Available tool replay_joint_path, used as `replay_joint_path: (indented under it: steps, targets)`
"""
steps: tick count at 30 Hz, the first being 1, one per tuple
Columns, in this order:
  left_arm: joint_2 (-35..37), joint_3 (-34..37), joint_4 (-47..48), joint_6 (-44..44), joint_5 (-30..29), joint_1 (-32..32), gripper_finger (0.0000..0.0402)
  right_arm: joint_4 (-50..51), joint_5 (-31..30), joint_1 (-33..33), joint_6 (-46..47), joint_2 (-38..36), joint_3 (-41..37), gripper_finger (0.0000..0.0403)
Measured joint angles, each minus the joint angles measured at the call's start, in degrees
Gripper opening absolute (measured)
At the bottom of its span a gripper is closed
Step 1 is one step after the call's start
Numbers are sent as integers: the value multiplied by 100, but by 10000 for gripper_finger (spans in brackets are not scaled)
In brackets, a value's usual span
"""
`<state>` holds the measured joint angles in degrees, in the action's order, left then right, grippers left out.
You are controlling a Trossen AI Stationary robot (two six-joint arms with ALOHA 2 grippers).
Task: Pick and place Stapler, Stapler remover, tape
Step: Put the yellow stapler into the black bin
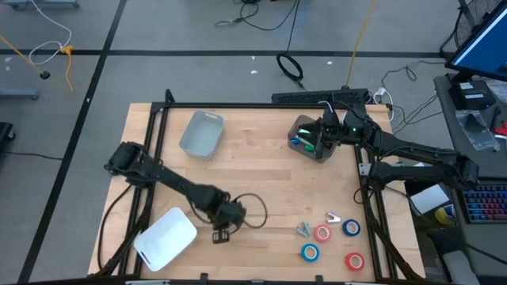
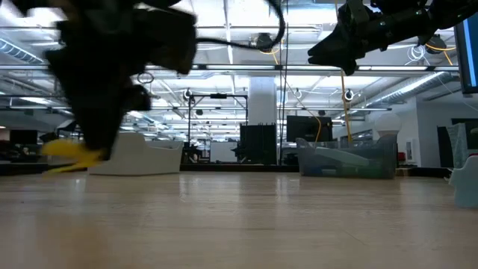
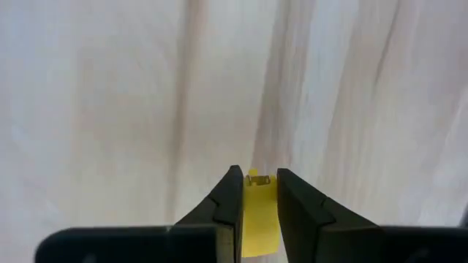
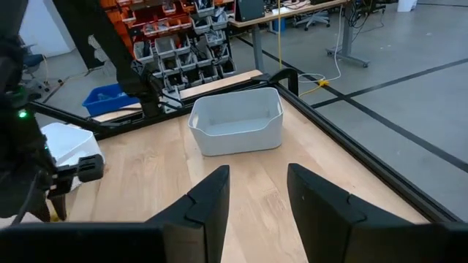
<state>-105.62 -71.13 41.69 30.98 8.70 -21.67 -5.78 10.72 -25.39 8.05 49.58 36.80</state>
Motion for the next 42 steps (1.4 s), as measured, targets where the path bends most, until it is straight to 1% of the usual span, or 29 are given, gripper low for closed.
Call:
replay_joint_path:
  steps: [2,3,6,9,11,16,18,20,22,24,27,31,34,38,42]
  targets:
    - [190,0,-244,-60,-193,201,56,0,23,2,21,0,0,130]
    - [293,0,-364,-91,-284,311,58,0,133,1,24,0,0,130]
    - [583,-2,-687,-140,-531,659,68,0,607,1,32,-1,0,130]
    - [877,-2,-1177,-267,-702,1013,69,-2,1172,4,171,-2,0,130]
    - [1062,-2,-1525,-363,-782,1241,65,0,1327,31,333,0,0,130]
    - [1353,-2,-2974,-549,-999,1751,67,-26,1342,326,343,2,-154,130]
    - [1386,-11,-3635,-600,-1036,1935,69,-342,1344,496,405,34,-299,130]
    - [1388,-11,-4216,-671,-1031,2089,69,-965,1344,676,627,140,-463,134]
    - [1387,-11,-4721,-696,-1030,2226,65,-1565,1347,842,841,312,-564,143]
    - [1388,-11,-5088,-698,-1028,2339,64,-1930,1333,977,901,521,-581,159]
    - [1388,-11,-5307,-686,-990,2458,68,-2265,1307,1016,907,816,-592,188]
    - [1388,-11,-5558,-610,-829,2499,71,-2707,923,1008,935,1151,-592,229]
    - [1388,-11,-5554,-581,-820,2487,72,-3227,883,1008,1073,1388,-592,252]
    - [1388,-11,-5537,-587,-818,2487,73,-3592,903,1008,1270,1582,-592,272]
    - [1388,-11,-5483,-649,-823,2487,73,-3598,1058,1008,1377,1620,-540,281]
